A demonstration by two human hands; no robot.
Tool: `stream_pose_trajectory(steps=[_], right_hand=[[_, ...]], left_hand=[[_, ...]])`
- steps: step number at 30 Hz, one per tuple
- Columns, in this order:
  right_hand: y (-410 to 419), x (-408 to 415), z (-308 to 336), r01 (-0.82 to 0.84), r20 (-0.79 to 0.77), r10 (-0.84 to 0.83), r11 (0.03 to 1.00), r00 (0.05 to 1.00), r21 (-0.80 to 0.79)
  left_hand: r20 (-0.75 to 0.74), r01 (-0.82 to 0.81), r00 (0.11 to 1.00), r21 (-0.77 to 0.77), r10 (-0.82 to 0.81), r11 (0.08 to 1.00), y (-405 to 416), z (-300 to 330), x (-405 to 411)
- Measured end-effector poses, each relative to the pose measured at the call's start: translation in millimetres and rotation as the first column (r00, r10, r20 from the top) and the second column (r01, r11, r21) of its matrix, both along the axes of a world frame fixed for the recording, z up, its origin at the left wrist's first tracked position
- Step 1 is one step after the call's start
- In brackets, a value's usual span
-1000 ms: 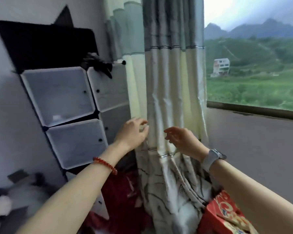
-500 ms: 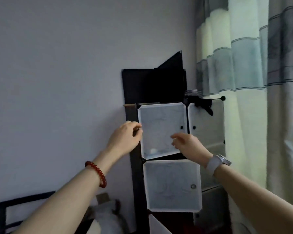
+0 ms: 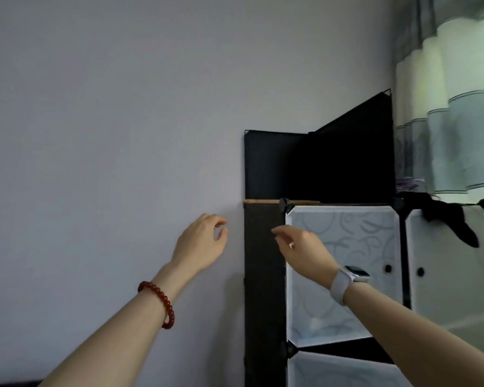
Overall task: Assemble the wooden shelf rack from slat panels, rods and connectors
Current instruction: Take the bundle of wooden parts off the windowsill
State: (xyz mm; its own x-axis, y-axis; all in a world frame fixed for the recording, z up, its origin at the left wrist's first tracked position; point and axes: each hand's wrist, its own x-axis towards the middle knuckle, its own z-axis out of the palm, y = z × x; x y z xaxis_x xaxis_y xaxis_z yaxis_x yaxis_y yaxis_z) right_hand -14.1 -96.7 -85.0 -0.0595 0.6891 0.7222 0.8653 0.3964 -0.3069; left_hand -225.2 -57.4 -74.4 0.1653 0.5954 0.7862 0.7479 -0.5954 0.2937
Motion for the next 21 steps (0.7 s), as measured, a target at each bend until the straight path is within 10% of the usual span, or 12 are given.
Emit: stream_pose_trajectory(steps=[12,21], right_hand=[[215,-31,2,0.108,0.334,-0.151,0.984,0.931,0.143],[337,-40,18,0.377,0.535,-0.503,0.864,0.679,0.333]], left_hand=[[0.007,-0.078,0.997,-0.015,0.078,0.997,193,-9,-24],[0.011,0.022,1.000,-0.004,-0.022,1.000,337,-13,-19]])
